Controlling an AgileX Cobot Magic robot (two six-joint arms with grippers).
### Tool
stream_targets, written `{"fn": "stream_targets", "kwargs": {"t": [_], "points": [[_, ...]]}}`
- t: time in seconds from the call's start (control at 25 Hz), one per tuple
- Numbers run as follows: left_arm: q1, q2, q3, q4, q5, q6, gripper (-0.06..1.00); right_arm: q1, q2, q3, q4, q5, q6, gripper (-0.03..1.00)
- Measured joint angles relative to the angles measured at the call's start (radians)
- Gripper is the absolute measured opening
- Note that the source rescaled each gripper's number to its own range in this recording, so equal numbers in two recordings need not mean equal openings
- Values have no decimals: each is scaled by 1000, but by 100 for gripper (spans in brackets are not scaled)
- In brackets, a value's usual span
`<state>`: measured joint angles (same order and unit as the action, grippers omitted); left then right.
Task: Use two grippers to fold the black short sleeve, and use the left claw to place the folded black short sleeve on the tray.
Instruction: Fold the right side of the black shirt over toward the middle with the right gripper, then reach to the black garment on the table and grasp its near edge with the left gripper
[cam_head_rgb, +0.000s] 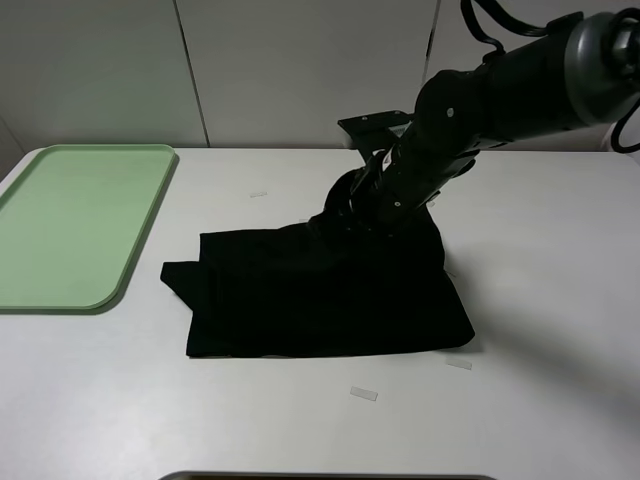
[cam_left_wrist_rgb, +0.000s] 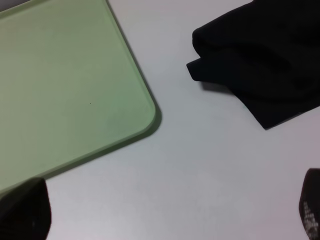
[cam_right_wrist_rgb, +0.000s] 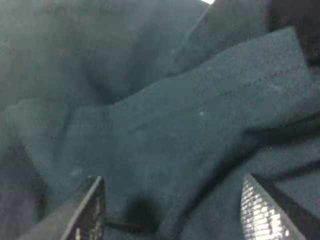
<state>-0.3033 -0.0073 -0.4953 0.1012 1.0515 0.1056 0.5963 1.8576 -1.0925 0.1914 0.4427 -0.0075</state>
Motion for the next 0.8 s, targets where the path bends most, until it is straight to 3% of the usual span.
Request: {"fn": "stream_targets", "kwargs": {"t": [0.28,0.52,0.8], "points": [[0,0,0,0,0,0,100,0,-35,1,-33,-5,-10,66],[0,0,0,0,0,0,100,-8,-225,2,-160,-10,-22,94],[0,0,0,0,0,0,100,-55,-542,4,-333,30,-23,100]]}}
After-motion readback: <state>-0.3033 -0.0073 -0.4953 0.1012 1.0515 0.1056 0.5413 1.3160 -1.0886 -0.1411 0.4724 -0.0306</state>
